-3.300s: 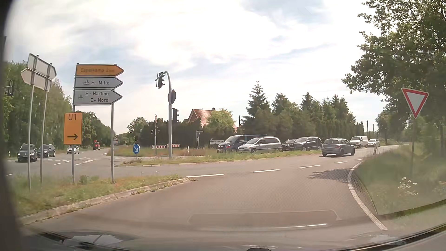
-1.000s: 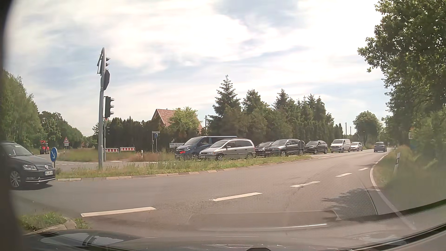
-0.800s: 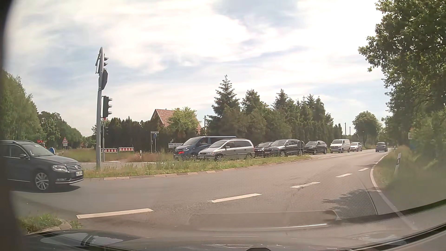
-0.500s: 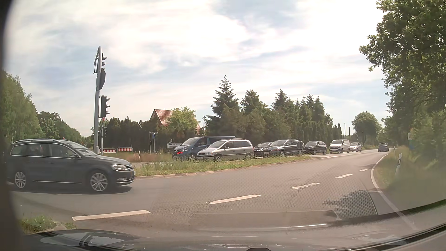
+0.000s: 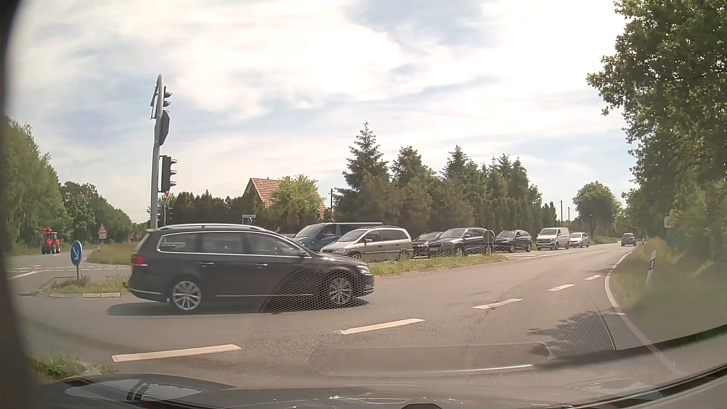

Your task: Follow the waypoints while adhering to traffic rules and regulations

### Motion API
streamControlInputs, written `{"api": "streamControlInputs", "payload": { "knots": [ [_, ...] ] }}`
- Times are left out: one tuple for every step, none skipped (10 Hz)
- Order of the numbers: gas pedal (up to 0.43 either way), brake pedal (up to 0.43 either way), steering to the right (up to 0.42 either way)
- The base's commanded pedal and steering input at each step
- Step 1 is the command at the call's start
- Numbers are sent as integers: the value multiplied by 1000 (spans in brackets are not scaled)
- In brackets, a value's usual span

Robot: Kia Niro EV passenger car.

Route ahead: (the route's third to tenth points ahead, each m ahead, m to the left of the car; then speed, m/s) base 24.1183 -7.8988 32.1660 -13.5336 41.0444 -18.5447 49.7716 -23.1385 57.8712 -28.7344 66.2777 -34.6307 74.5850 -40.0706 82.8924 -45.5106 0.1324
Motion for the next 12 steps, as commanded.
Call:
{"api": "streamControlInputs", "payload": {
  "knots": [
    [0, 0, 85],
    [0, 0, 85],
    [0, 0, 85],
    [0, 0, 85],
    [0, 0, 85],
    [0, 0, 85],
    [0, 0, 85],
    [0, 0, 85],
    [0, 0, 85],
    [0, 0, 85],
    [0, 0, 85],
    [0, 0, 85]
  ]
}}
